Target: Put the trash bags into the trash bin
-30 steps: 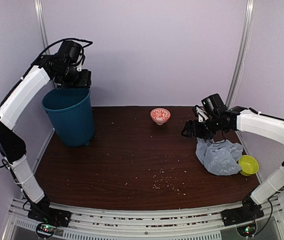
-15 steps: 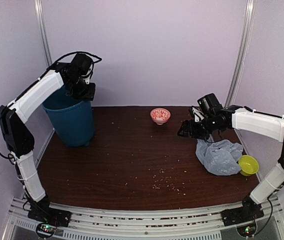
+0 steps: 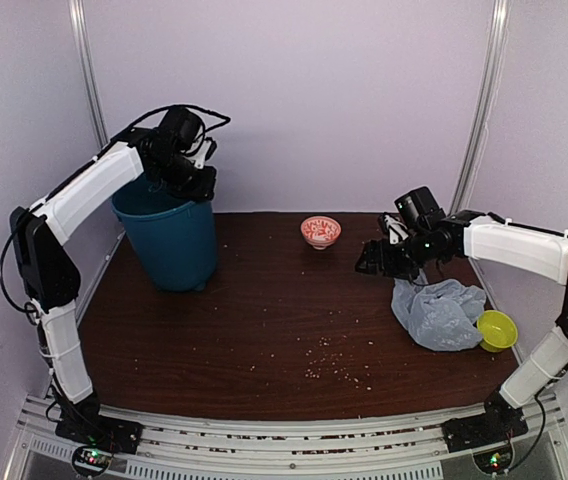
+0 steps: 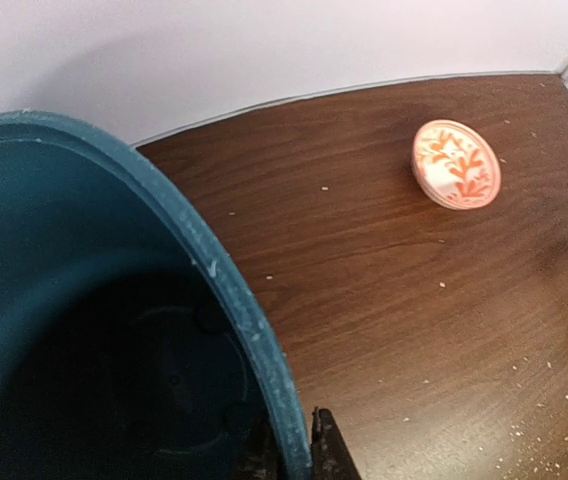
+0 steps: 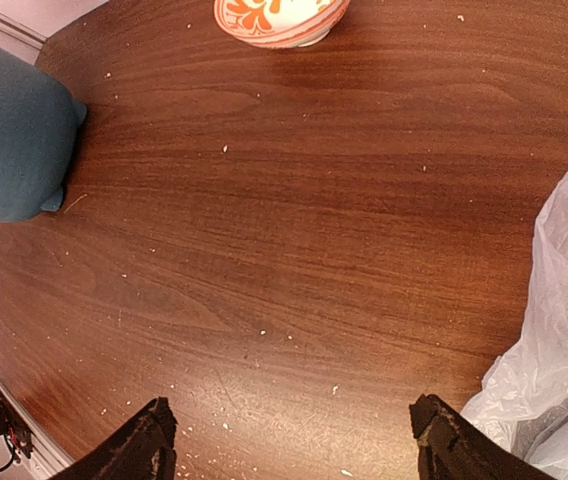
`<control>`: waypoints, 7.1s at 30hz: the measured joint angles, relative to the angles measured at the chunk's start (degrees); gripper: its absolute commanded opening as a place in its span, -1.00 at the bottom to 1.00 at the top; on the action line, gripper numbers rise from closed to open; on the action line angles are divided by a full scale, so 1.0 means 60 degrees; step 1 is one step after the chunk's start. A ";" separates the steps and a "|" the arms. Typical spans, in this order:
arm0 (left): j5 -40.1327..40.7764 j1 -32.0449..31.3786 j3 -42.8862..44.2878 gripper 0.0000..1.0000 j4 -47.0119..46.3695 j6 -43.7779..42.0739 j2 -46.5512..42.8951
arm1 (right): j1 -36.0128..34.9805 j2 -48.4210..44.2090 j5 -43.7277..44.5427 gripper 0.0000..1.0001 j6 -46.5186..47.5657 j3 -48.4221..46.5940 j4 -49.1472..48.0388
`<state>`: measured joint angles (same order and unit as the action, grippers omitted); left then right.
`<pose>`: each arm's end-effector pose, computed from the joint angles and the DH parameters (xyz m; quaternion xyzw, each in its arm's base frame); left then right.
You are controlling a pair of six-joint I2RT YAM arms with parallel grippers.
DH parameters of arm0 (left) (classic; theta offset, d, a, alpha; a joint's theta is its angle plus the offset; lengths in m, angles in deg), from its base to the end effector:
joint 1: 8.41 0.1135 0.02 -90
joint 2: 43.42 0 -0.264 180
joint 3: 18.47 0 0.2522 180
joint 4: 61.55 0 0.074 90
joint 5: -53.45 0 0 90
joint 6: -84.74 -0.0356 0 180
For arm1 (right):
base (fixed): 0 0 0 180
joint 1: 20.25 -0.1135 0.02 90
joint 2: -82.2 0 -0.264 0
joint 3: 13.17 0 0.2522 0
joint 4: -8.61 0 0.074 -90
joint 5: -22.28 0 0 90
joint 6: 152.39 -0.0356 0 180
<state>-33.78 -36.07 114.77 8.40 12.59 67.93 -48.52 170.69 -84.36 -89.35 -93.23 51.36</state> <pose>0.3758 -0.1950 0.3719 0.0712 0.9308 -0.1176 0.3387 0.2861 0.1654 0.2562 -0.0588 0.9326 0.2734 0.2281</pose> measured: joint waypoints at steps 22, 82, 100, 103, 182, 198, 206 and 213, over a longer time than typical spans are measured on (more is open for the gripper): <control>-0.1242 -0.1854 0.1450 -1.00 -0.1577 -0.0182 0.1341 | 0.0954 0.0186 0.2393 0.67 -0.0073 -0.0648 0.1053; -0.4033 -0.2124 -1.1391 0.16 -0.3089 0.2473 -0.7566 | -0.4455 0.0914 0.0605 0.04 0.0936 -0.3078 0.2444; -0.4178 -0.2135 -1.2859 0.24 -0.5778 0.3002 -0.6298 | -0.4994 0.3038 0.0758 0.18 0.1228 -0.3872 0.2127; -0.4291 -0.2135 -1.3096 0.24 -0.6073 0.3264 -0.6258 | -0.5020 0.3373 0.0772 0.16 0.1224 -0.4182 0.1967; -0.3038 -0.2178 -1.1333 0.43 -0.6863 0.2936 -0.6207 | -0.2484 -0.2867 0.5643 -1.00 -0.1107 -0.1920 -0.0193; -0.4047 -0.2601 -1.0429 0.53 -0.7730 0.3450 -0.4758 | -0.2557 -0.1359 0.4211 -1.00 -0.1574 -0.0743 -0.1759; -0.4156 -0.2969 -1.0134 0.52 -0.7960 0.4200 -0.3588 | -0.2605 -0.1348 0.3829 -1.00 -0.1570 -0.0743 -0.2211; -0.4754 -0.3311 -0.8761 0.50 -0.7763 0.4029 -0.2368 | -0.2605 -0.1315 0.3759 -1.00 -0.1563 -0.0743 -0.2291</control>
<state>-62.30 -55.94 62.21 -38.18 36.76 53.72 -64.15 162.80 -61.81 -98.72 -97.69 37.61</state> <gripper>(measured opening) 0.755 0.009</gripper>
